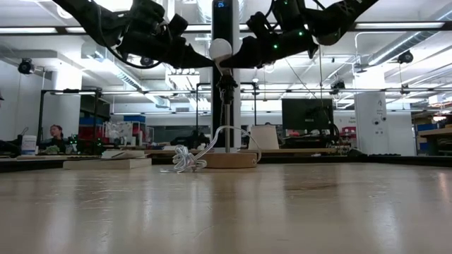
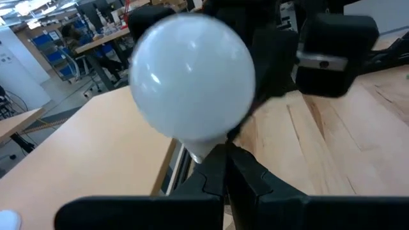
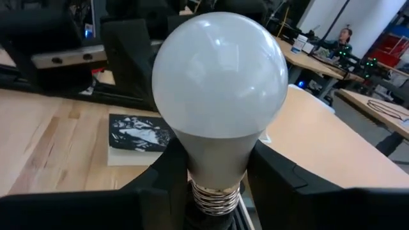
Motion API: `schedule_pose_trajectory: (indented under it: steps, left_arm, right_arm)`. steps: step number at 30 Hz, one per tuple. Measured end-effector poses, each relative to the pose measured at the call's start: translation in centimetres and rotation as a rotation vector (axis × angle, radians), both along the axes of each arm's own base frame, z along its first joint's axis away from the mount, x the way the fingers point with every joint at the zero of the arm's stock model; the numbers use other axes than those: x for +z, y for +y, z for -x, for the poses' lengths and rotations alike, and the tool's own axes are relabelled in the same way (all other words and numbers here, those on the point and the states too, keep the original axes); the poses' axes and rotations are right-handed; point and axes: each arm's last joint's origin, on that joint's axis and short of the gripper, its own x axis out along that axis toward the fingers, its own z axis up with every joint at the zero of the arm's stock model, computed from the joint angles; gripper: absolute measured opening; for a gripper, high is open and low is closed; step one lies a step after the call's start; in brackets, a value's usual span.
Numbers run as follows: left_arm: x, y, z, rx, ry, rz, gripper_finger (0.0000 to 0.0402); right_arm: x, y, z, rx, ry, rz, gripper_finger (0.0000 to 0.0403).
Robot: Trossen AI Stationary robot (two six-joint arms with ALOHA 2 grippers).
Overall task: Screw lightbulb
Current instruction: Remove the lightbulb from the lamp
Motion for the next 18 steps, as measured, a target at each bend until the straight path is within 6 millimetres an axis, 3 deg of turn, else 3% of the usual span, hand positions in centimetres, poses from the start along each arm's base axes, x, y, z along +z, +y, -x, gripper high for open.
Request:
schedule_pose_trajectory:
  steps: [11,18]
  left_arm:
    - [-0.4,0.0,0.1,0.008,0.031,0.042,0.0000]
    - [-0.4,-0.1,0.2,0.009,0.040,0.048,0.0000]
  right_arm:
    - [2.3,0.3,1.7,-0.109,-0.009,0.026,0.0117]
    - [1.1,0.5,3.1,-0.198,0.202,-0.052,0.0114]
